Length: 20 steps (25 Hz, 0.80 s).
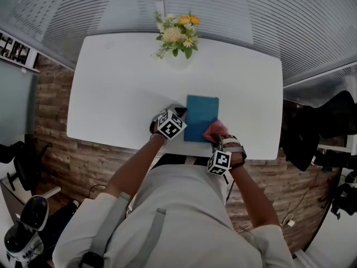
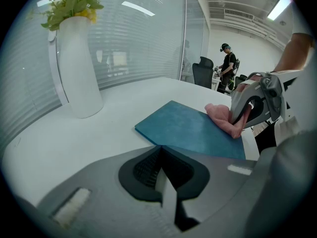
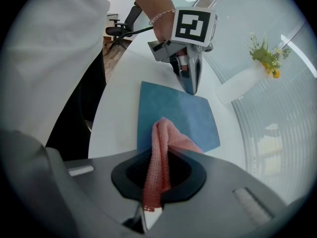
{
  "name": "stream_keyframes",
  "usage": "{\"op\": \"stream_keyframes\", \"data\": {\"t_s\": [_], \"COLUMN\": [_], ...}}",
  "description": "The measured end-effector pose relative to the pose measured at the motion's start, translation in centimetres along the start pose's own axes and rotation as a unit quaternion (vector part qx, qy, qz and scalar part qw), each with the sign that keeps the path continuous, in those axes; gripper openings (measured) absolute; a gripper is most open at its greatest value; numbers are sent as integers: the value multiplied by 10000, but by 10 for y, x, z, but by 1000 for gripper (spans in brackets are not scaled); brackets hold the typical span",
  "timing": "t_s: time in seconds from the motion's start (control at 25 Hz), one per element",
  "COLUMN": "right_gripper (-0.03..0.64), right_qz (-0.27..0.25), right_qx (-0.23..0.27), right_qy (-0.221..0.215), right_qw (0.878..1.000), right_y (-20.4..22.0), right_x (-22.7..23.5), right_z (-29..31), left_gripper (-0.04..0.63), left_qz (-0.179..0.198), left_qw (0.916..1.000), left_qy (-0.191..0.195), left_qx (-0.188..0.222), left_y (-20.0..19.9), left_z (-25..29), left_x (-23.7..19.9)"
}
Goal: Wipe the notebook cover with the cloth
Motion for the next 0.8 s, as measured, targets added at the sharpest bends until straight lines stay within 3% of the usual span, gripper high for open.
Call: {"op": "stream_keyframes", "data": {"t_s": [0.8], "right_gripper": [2], "right_qz": [81], "right_qx": [44], "right_qy": [-115], "right_qw": [9999], "right_y": [0], "right_x": [-17], "right_z": [-7], "left_gripper": [3], "left_qz": [20], "left_qw": [10000], "left_qy": [-23], "left_qx": [7], "left_y": [0], "left_z": [0], "left_x": [0]}}
Point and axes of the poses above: the fingertips, and each gripper's own axes: z forward along the fingers, x to its right, y out of its underside, the point moved 6 cm from there along -z, backward along the fingers, and after that the axes turned 3 degrees about x, right-handed, at the moved point
